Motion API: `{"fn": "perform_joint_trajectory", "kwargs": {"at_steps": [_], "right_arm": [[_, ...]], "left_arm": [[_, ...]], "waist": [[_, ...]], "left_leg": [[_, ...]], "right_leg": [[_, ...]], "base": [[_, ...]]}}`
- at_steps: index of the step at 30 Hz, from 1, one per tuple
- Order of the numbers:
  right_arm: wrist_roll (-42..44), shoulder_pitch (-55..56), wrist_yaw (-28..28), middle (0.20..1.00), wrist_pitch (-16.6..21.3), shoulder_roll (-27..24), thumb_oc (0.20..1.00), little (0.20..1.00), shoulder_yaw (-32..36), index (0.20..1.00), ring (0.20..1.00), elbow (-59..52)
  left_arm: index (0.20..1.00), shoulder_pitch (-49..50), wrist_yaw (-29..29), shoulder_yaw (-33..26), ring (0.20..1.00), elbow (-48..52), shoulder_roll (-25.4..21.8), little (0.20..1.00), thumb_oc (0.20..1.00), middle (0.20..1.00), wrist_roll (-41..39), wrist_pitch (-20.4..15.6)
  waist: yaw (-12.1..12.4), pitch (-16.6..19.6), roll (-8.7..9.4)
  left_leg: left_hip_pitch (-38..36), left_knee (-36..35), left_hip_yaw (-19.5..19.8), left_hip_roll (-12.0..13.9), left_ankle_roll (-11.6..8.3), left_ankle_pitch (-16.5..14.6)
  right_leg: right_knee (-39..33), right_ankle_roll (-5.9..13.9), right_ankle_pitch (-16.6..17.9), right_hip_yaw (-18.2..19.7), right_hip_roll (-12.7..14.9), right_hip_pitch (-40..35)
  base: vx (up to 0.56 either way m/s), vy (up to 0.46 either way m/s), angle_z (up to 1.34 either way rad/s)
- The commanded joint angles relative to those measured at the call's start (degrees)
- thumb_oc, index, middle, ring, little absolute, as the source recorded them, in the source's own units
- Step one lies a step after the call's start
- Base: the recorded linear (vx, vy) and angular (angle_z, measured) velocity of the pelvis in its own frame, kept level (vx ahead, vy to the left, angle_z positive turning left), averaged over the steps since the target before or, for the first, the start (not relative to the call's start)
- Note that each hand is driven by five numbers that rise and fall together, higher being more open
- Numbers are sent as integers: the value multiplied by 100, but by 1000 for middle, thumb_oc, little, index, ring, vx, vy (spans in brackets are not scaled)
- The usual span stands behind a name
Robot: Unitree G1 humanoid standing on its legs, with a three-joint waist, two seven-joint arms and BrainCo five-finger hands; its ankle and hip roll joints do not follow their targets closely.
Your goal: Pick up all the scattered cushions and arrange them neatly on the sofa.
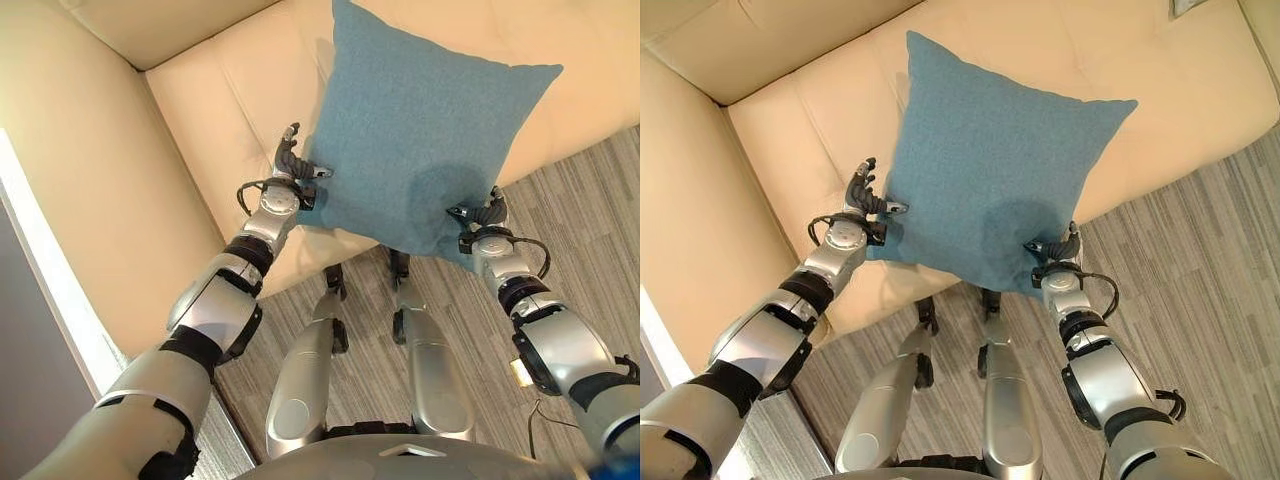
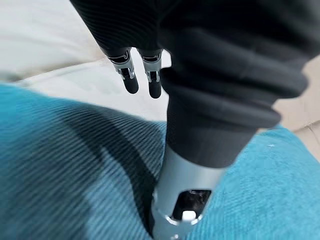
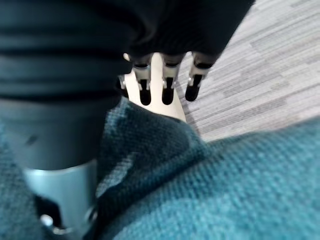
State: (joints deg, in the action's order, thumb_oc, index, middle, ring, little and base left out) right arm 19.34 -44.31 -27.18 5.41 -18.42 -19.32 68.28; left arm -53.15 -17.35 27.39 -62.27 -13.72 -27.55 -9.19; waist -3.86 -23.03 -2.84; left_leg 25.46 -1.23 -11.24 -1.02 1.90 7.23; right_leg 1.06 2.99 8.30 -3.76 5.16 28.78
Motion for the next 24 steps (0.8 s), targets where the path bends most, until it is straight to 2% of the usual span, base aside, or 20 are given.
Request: {"fn": "perform_joint_trajectory", "kwargs": {"at_steps": [1,3,4,5,6,7,9,10,13,15,19,21,24], "right_arm": [[160,-242,24,1000,367,337,1000,1000,-157,1000,1000,-351],[155,-197,46,1000,380,359,1000,1000,-182,1000,1000,-407],[-750,243,-193,1000,204,101,1000,1000,-505,1000,1000,-864],[-1012,731,-76,1000,243,-115,1000,1000,-448,1000,1000,-1178],[-1247,1094,-262,1000,52,-294,1000,1000,-164,1000,1000,-1901],[-1698,1396,-395,1000,-34,-238,1000,1000,-97,1000,1000,-2576],[-1891,1575,-457,1000,-82,-85,1000,1000,-75,1000,1000,-2697],[-1924,1513,-509,1000,-108,-5,1000,1000,-87,1000,1000,-2723],[-1346,1411,-343,1000,198,417,1000,1000,-136,1000,1000,-1830],[-1170,785,-384,1000,210,721,1000,1000,-424,1000,1000,-1515],[-1396,83,-580,1000,73,1288,1000,1000,-889,1000,1000,-1088],[-944,486,-274,1000,306,1122,1000,1000,-780,1000,1000,-1443],[-875,1069,-403,1000,383,643,1000,1000,-293,1000,1000,-2263]], "left_arm": [[1000,11,210,-71,1000,-428,301,1000,1000,1000,-225,-114],[1000,71,242,-63,1000,-415,382,1000,1000,1000,-269,-119],[1000,289,204,-185,1000,-149,262,1000,1000,1000,-293,-138],[1000,419,201,-246,1000,60,134,1000,1000,1000,-271,-184],[1000,559,241,-218,1000,248,187,1000,1000,1000,-275,-122],[1000,602,91,-262,1000,239,190,1000,1000,1000,-352,-185],[1000,607,35,-291,1000,200,305,1000,1000,1000,-385,-210],[1000,606,20,-274,1000,190,368,1000,1000,1000,-391,-222],[1000,692,141,-168,1000,244,591,1000,1000,1000,-467,-264],[1000,632,145,-27,1000,226,724,1000,1000,1000,-606,-285],[1000,453,44,162,1000,225,937,1000,1000,1000,-688,-329],[1000,480,33,118,1000,519,815,1000,1000,1000,-639,-385],[1000,531,13,-42,1000,851,529,1000,1000,1000,-662,-374]], "waist": [[16,434,252],[7,422,253],[-34,408,279],[-88,388,307],[-155,375,354],[-195,362,377],[-206,342,390],[-202,338,387],[-129,301,328],[-39,297,260],[68,316,169],[34,334,161],[-81,339,231]], "left_leg": [[223,562,641,-241,-266,-691],[247,539,640,-241,-273,-669],[262,530,613,-234,-272,-649],[272,515,585,-226,-268,-642],[339,537,569,-212,-265,-636],[376,547,584,-203,-259,-638],[413,550,606,-199,-253,-626],[435,551,624,-199,-252,-623],[502,562,660,-210,-253,-585],[540,531,682,-221,-268,-538],[555,454,710,-229,-283,-472],[543,384,686,-232,-292,-445],[588,374,661,-205,-287,-453]], "right_leg": [[-246,674,279,-181,365,21],[-266,673,298,-181,367,47],[-269,683,323,-161,368,71],[-277,689,337,-138,363,92],[-285,692,347,-151,361,135],[-292,689,354,-163,355,163],[-288,679,346,-181,353,192],[-292,670,346,-184,357,207],[-293,651,362,-220,388,262],[-301,640,378,-242,391,303],[-323,631,385,-257,381,341],[-337,645,399,-238,375,362],[-343,663,406,-223,365,410]], "base": [[0,0,0],[0,0,0],[-39,18,-1],[-52,5,-5],[-54,-27,-5],[-47,-51,-6],[-32,-41,-10],[-32,-47,-8],[-10,-13,-1],[-8,-2,4],[-1,6,7],[0,0,0],[0,0,0]]}}
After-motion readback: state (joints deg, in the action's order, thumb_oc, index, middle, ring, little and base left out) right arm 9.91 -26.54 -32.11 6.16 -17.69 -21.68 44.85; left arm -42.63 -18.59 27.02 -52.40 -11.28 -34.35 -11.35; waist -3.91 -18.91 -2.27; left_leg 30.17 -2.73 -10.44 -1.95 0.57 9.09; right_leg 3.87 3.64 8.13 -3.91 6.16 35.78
